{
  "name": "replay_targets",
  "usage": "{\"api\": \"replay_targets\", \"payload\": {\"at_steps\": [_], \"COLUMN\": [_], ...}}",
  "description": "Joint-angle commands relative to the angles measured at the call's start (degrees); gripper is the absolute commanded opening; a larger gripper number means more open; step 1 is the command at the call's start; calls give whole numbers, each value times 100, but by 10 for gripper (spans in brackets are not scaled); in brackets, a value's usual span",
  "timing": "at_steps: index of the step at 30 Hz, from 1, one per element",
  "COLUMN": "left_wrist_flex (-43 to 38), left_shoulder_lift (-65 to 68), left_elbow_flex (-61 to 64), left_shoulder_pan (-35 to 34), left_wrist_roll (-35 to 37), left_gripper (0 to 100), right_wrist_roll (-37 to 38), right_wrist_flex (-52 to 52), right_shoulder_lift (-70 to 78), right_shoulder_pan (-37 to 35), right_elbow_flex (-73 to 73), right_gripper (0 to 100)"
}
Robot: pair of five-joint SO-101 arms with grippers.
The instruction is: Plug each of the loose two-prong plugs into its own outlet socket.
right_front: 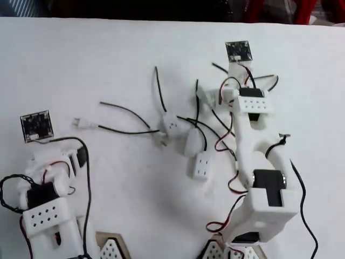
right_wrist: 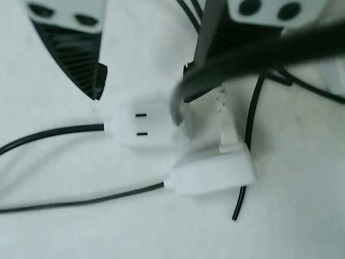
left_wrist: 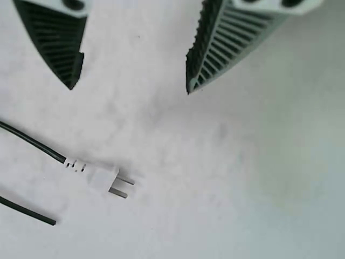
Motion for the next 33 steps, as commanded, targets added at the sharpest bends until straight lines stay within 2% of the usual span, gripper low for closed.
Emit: {"api": "replay_targets", "payload": {"at_steps": [1, 5, 9, 15, 18, 25, 33], "left_wrist_flex": [-114, -114, -114, -114, -114, -114, -114], "left_shoulder_lift": [-145, -145, -145, -145, -145, -145, -145], "left_elbow_flex": [-35, -35, -35, -35, -35, -35, -35], "left_shoulder_pan": [-48, -48, -48, -48, -48, -48, -48], "left_wrist_roll": [18, 18, 18, 18, 18, 18, 18], "left_gripper": [305, 305, 305, 305, 305, 305, 305], "right_wrist_roll": [53, 18, 18, 9, 0, 9, 18], "right_wrist_flex": [804, 1490, 2070, 2651, 2431, 998, 813], "right_shoulder_lift": [-787, -1376, -1859, -2026, -2026, -1974, -620], "right_shoulder_pan": [-224, -479, -857, -1965, -2554, -3442, -3679], "right_elbow_flex": [-281, -273, -273, -220, 88, 888, 396], "right_gripper": [203, 144, 130, 130, 130, 131, 131]}}
